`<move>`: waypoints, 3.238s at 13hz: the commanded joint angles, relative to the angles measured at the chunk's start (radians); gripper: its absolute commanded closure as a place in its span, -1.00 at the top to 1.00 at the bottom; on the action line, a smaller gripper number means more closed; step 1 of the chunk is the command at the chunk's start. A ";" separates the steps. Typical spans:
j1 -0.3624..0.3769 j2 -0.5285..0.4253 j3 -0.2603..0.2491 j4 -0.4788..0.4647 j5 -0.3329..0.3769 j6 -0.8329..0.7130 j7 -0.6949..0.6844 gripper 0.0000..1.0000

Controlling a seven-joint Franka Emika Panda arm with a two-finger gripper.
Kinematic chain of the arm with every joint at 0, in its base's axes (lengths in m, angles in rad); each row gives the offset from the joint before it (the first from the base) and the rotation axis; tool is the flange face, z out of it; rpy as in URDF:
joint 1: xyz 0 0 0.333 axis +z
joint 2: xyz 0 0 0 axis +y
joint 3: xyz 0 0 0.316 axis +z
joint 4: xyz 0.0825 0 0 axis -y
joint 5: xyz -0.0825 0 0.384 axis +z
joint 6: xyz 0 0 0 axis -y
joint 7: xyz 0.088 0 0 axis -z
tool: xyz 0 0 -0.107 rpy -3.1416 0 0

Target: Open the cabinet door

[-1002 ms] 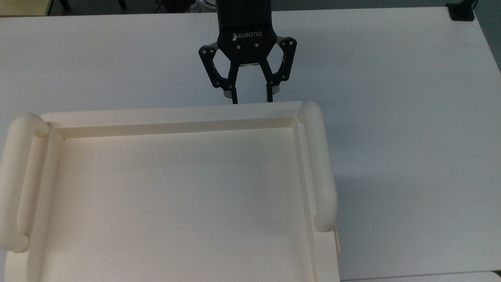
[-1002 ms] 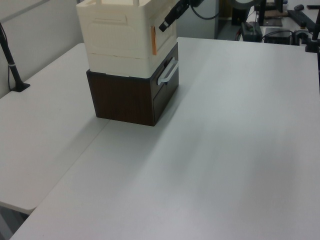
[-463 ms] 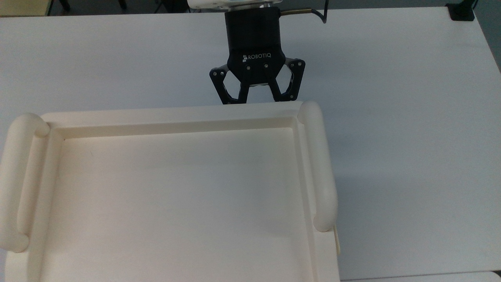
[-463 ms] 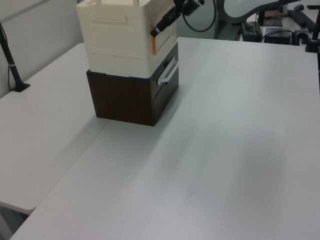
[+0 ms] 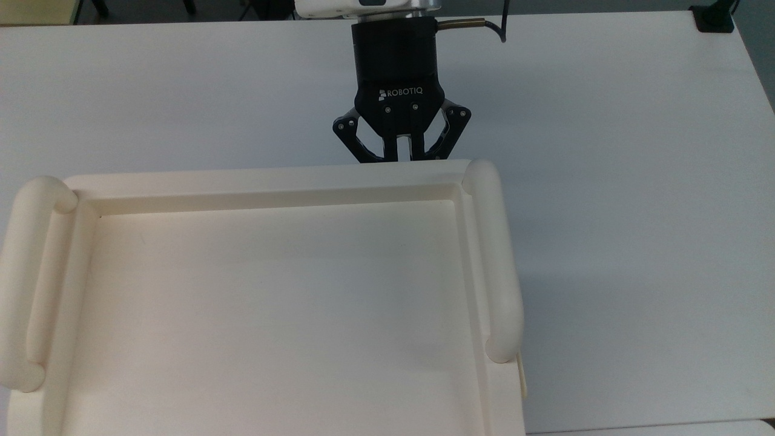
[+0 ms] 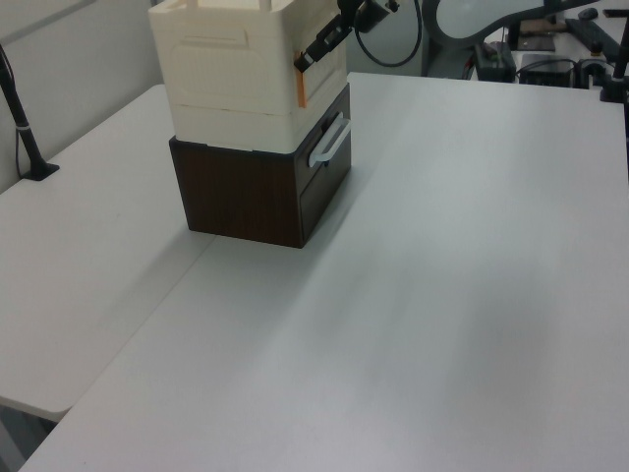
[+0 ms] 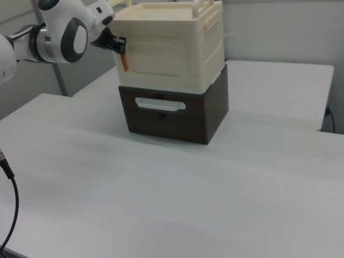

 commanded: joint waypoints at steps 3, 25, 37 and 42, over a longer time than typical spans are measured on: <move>-0.006 -0.004 -0.008 -0.003 -0.003 -0.050 0.021 -1.00; -0.353 -0.308 -0.023 -0.089 -0.014 -0.797 -0.101 1.00; -0.282 -0.402 -0.072 -0.036 -0.003 -1.009 -0.064 1.00; -0.118 -0.357 -0.082 -0.069 -0.003 -1.015 0.006 1.00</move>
